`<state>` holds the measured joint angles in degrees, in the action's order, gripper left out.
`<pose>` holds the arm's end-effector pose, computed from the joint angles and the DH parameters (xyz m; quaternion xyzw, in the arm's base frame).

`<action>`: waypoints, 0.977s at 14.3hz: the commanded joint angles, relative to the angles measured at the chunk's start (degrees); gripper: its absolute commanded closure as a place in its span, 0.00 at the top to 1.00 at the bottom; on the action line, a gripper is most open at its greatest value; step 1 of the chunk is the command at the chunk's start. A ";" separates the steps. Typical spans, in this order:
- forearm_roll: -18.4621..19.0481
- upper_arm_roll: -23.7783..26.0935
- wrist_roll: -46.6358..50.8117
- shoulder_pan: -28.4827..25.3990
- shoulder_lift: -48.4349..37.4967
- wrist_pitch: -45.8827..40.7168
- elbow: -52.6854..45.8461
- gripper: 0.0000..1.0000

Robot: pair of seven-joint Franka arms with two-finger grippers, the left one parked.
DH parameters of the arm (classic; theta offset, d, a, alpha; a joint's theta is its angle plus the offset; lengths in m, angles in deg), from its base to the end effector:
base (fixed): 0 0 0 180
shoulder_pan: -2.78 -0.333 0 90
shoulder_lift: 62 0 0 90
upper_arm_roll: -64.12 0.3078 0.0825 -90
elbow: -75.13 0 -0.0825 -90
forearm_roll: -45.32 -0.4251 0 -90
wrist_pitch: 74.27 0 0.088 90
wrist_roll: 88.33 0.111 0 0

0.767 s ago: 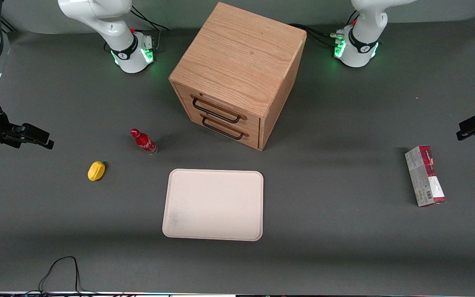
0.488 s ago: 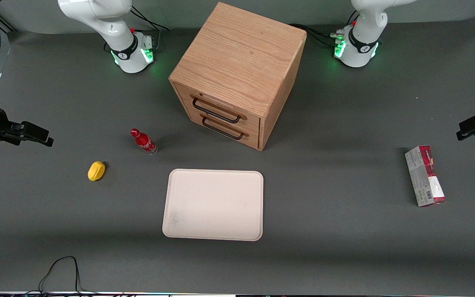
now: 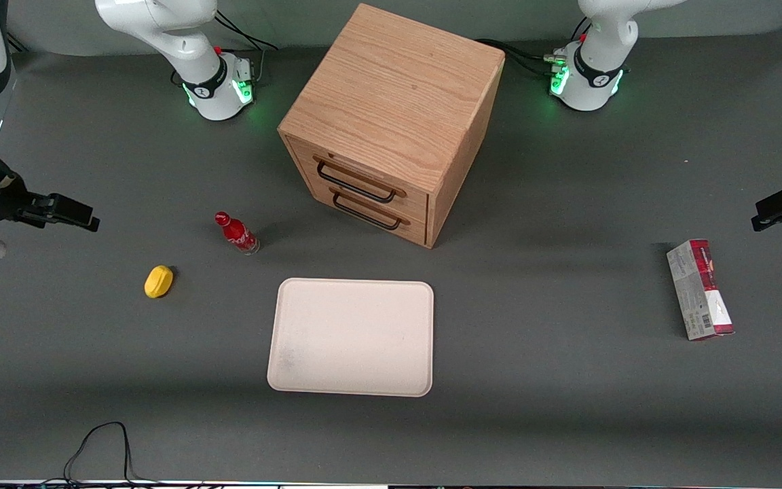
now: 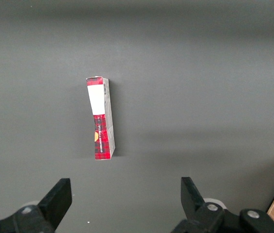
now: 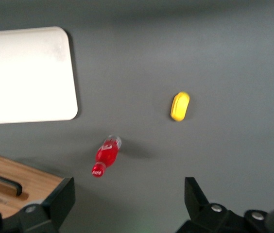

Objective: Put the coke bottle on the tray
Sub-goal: 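Move the right gripper out from its rest pose toward the table, then lower the open right gripper over the red Coca-Cola bottle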

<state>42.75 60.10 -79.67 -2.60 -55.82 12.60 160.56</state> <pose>0.6205 0.0221 0.5830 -0.9970 0.0632 0.0427 0.0150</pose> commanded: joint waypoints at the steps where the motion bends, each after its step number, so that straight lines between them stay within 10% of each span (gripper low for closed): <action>1: 0.28 0.06 7.93 -5.93 -4.41 -1.17 3.77 1.00; 14: 0.46 0.06 10.51 -12.81 -20.42 19.01 37.86 1.00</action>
<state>42.74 60.61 -69.06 -13.90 -75.67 25.11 192.44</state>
